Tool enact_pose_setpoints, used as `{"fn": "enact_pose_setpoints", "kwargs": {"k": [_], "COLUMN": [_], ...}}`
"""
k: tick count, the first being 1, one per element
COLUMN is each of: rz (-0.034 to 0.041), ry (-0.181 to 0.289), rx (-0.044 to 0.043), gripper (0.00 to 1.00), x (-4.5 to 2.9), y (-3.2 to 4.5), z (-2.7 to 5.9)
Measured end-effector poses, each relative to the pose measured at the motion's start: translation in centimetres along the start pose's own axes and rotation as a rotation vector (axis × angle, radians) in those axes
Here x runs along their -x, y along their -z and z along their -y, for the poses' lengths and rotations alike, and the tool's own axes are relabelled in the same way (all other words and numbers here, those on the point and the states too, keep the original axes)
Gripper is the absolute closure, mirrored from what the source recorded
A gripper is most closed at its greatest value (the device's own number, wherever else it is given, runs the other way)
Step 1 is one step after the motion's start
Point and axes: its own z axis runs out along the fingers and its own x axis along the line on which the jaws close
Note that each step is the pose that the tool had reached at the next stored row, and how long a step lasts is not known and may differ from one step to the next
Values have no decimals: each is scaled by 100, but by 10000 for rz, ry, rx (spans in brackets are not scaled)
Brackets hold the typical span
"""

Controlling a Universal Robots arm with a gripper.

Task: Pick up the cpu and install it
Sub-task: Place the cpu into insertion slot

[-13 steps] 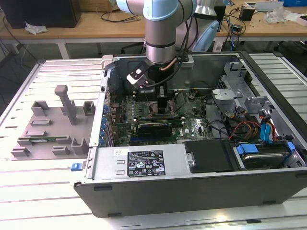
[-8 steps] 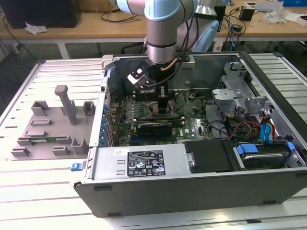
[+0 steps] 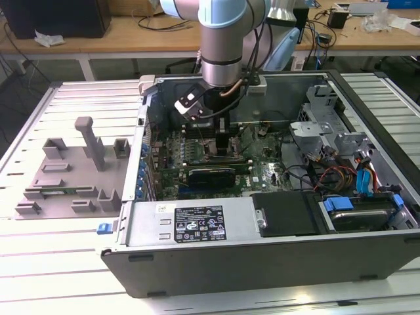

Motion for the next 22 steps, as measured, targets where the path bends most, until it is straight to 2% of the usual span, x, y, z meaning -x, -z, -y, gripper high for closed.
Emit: {"fn": "enact_pose_setpoints", "kwargs": {"k": [14,17,19,22], "rz": [7,6,19,27], "ry": [-79,147,516,697], "rx": [-10,1,24,32], "gripper": [46,46,46,46], "x": [9,8,7,8], "y": [3,3,0,-1], "z": [-28,-29,-29,-28]}}
